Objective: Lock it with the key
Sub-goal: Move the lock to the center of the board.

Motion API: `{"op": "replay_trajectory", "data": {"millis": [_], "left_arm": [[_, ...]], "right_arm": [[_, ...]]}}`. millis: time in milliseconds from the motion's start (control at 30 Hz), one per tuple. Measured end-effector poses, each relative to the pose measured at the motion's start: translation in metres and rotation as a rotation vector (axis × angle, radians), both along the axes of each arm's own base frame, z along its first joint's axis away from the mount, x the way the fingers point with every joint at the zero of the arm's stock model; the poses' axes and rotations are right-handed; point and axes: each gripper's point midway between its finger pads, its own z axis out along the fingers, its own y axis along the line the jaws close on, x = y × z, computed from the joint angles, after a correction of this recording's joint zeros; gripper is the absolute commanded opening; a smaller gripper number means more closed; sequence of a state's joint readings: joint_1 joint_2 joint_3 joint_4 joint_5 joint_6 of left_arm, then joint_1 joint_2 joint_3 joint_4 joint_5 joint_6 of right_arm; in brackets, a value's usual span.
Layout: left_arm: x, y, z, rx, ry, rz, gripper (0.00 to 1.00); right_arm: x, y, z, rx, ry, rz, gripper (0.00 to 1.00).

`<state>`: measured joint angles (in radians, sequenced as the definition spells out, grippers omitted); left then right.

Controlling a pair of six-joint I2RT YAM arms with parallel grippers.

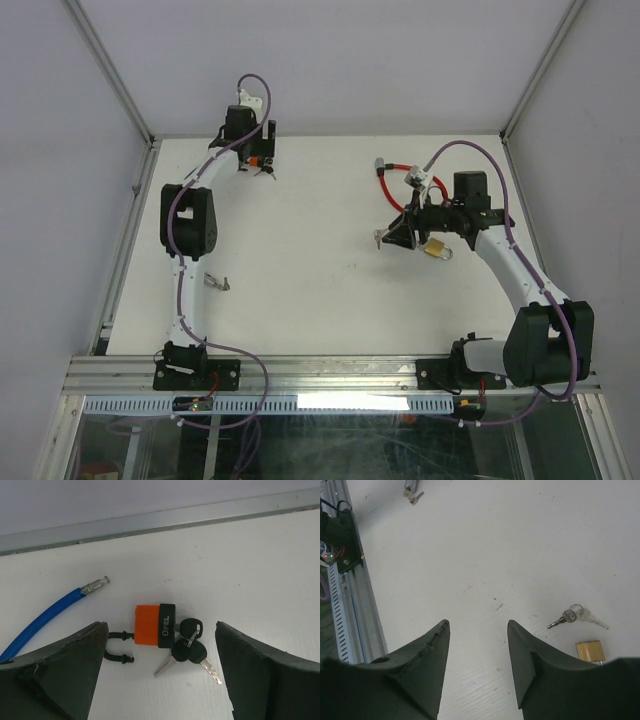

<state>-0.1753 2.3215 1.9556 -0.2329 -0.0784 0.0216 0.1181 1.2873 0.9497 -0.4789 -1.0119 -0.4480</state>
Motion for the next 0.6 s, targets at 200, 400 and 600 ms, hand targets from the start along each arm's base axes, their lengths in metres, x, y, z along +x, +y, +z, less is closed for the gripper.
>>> {"op": "replay_trajectory", "data": {"millis": [200,400,600], "left_arm": [[0.018,0.003,-0.040,0.046,0.070,-0.013,0.77],[0.023,0.007,-0.058,0.057,0.104,-0.011,0.69],[0.032,0.013,-0.058,0.049,0.090,0.005,0.62]], "right_arm": [[-0.001,0.001,-0.003,-0.003,0.007,0.009,0.52],[-0.002,0.002,-0.007,-0.006,0.027,0.010,0.52],[-0.002,0.002,-0.007,-0.008,0.024,0.012,0.52]]}}
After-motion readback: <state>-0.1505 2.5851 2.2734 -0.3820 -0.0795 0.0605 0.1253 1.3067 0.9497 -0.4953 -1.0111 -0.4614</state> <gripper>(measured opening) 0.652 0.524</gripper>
